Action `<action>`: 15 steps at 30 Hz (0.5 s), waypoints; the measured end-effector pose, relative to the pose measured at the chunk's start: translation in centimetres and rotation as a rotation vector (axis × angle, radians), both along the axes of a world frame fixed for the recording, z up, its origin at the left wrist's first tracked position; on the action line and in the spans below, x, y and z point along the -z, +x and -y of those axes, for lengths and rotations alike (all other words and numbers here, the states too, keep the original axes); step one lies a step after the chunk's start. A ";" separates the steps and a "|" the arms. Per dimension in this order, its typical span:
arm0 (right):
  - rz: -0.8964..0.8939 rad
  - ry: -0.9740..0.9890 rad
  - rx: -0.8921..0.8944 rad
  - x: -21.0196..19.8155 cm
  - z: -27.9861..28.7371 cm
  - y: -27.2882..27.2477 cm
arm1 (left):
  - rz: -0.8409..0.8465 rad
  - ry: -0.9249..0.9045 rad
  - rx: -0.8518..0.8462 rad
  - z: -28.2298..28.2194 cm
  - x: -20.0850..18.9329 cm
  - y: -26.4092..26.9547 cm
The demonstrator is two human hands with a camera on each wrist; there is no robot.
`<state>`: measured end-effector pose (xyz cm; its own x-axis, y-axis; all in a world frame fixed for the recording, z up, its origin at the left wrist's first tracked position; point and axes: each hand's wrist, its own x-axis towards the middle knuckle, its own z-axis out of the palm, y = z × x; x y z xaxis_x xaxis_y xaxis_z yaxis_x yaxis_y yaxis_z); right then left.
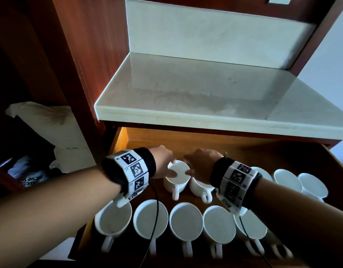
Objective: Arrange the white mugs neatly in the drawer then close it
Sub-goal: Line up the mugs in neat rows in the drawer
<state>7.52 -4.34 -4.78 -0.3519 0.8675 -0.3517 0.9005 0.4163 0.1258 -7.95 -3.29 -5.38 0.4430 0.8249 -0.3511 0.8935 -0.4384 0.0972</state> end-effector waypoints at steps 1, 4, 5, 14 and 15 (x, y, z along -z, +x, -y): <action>-0.008 0.013 0.013 -0.4 -0.3 0.3 | 0.013 0.019 -0.002 -0.3 -0.4 0.0; -0.038 0.061 0.059 -1.7 -0.8 1.5 | 0.079 0.066 -0.052 -0.9 -1.8 0.1; -0.064 0.085 0.085 -2.2 -0.9 1.9 | 0.104 0.079 -0.080 -1.1 -2.2 0.1; -0.291 0.298 0.144 -6.8 2.0 6.7 | 0.251 0.282 -0.255 1.8 -6.5 4.2; -0.292 0.311 0.137 -6.8 2.6 7.3 | 0.250 0.286 -0.250 2.2 -6.5 4.9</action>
<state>14.79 -6.92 2.05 -0.2723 0.9617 0.0303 0.9610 0.2734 -0.0412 -3.08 -5.48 1.15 0.2599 0.9656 -0.0009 0.9399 -0.2528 0.2298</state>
